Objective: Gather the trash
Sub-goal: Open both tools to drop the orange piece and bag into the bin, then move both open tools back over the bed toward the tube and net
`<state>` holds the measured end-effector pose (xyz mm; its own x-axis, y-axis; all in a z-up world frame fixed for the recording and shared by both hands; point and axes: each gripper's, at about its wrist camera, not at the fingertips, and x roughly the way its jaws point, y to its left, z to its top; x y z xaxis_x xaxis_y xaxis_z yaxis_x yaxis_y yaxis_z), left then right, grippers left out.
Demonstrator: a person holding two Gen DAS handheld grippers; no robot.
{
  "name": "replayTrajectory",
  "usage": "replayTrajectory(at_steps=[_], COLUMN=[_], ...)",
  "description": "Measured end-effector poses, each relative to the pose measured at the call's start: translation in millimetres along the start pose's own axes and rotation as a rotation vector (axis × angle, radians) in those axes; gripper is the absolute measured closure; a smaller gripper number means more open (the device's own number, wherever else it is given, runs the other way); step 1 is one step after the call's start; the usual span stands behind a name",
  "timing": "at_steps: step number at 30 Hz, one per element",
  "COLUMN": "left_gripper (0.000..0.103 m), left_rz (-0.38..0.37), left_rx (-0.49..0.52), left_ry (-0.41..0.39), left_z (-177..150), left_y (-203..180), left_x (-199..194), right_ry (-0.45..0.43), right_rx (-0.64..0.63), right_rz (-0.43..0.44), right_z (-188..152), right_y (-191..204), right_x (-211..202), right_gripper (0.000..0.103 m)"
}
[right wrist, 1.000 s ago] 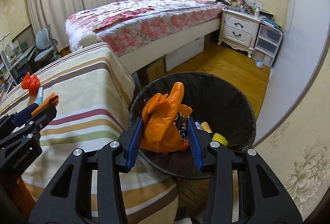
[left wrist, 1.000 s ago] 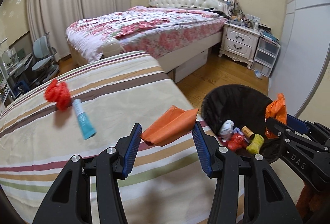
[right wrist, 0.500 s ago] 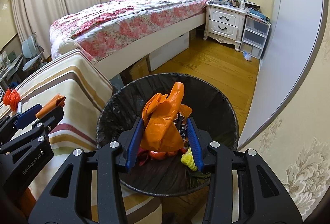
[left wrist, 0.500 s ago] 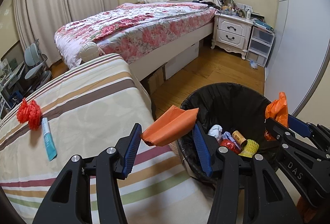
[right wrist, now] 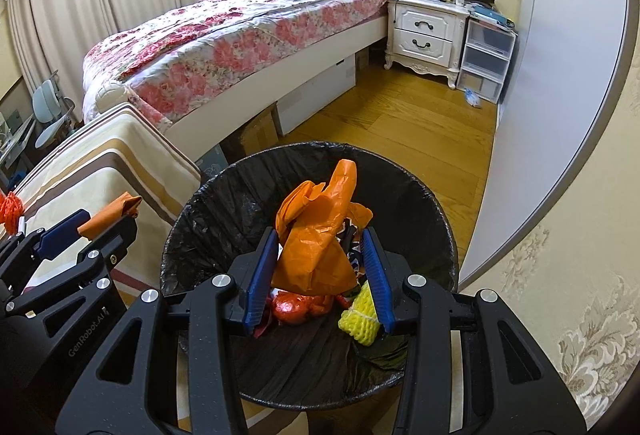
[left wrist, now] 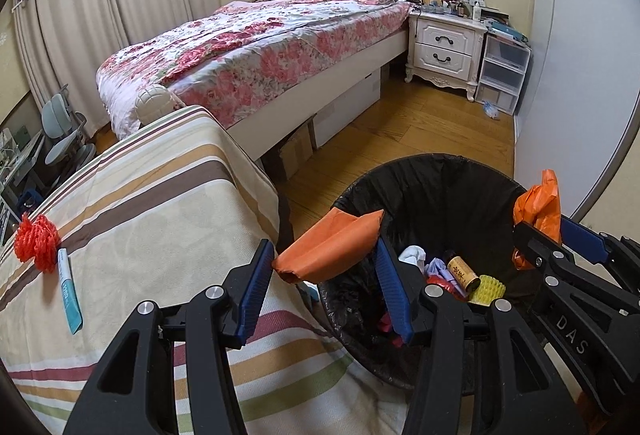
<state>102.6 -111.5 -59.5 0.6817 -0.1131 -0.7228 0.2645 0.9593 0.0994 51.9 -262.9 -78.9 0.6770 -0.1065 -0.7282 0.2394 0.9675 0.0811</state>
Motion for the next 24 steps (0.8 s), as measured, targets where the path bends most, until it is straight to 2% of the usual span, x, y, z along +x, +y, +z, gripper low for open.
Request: replayTrajectory(at_steps=[2,4,6,18,24], left_gripper=[0.047,0.035,0.034,0.03,0.03], left_rz=[0.003,0.003,0.001,0.033,0.114], left_rx=[-0.002,-0.007,-0.01,-0.023,-0.033], left_ry=[0.0,-0.005,-0.007,-0.018,-0.053], left_z=[1.4,2.2,2.5,2.3,-7.2], left_y=[-0.2,1.5,1.5,11.5,37.0], left_x=[0.9,0.4,0.5,-9.3,-24.1], right_ry=[0.003,0.006,0.001,-0.011,-0.015], right_rx=[0.008,0.012,0.015,0.033,0.003], right_rz=[0.0,0.001,-0.004,-0.012,0.03], right_z=[0.9,1.3,1.9,3.1,0.8], right_y=[-0.9,-2.4,-3.4,-4.0,18.4], right_x=[2.1,4.1,4.6,-3.9,-11.4], right_gripper=[0.06,0.058,0.05,0.05,0.049])
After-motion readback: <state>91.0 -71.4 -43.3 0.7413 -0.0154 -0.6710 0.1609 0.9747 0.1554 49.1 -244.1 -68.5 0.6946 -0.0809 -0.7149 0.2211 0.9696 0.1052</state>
